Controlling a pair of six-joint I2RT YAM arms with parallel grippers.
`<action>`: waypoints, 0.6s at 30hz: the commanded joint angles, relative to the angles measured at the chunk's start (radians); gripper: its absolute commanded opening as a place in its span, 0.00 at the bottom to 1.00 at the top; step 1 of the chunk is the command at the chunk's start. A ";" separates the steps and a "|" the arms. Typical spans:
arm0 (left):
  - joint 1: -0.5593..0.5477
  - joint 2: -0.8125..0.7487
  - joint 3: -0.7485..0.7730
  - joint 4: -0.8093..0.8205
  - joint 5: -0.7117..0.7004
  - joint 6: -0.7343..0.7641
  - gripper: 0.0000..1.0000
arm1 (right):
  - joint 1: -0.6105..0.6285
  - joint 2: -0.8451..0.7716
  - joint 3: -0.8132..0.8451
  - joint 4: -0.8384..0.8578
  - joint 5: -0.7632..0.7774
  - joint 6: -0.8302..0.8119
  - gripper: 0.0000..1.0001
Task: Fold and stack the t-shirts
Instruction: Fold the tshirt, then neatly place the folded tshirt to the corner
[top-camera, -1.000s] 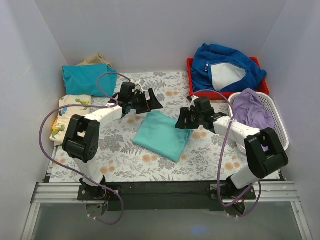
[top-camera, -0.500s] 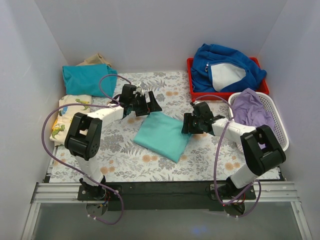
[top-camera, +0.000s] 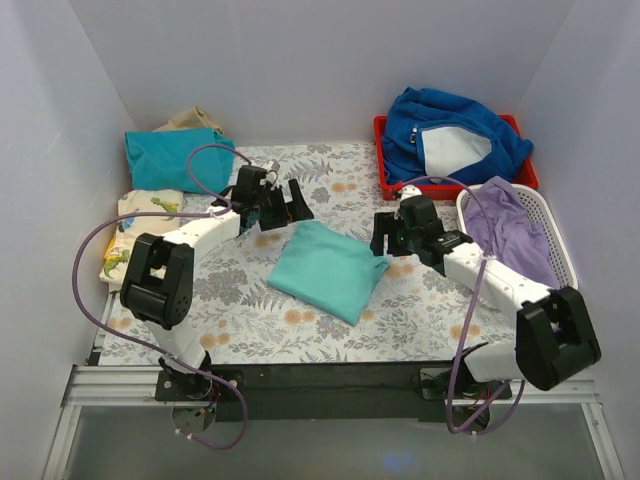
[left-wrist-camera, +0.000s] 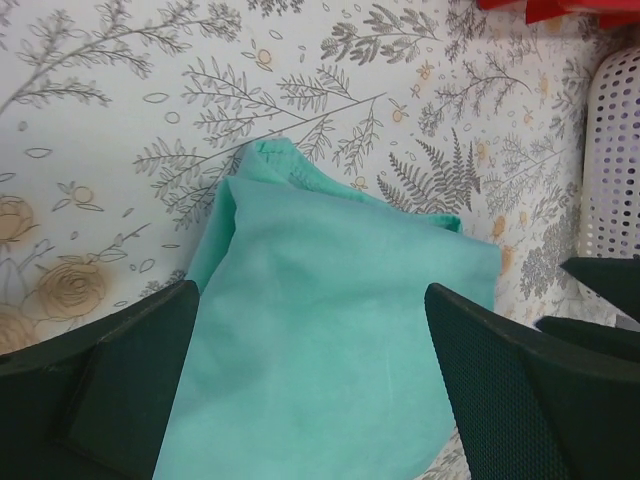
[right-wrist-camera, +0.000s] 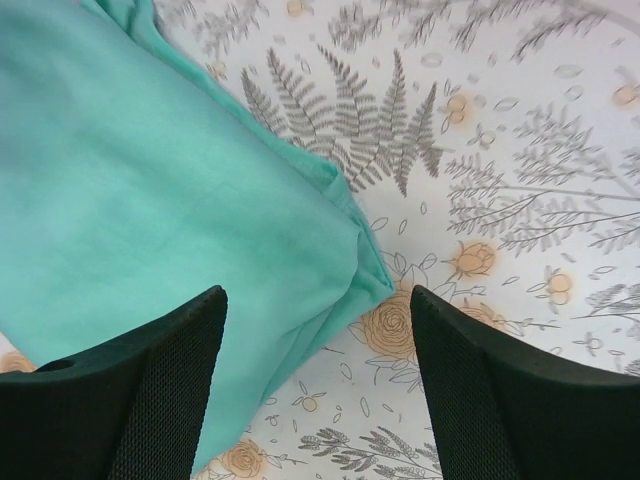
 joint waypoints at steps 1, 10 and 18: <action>0.037 -0.071 0.043 -0.077 -0.055 0.025 0.96 | -0.004 -0.099 0.049 -0.055 0.064 -0.047 0.80; 0.080 -0.057 -0.078 -0.126 -0.036 0.086 0.96 | -0.006 -0.228 -0.012 -0.107 0.041 -0.036 0.82; 0.073 -0.005 -0.109 -0.166 -0.044 0.173 0.96 | -0.008 -0.242 -0.055 -0.113 0.016 -0.039 0.82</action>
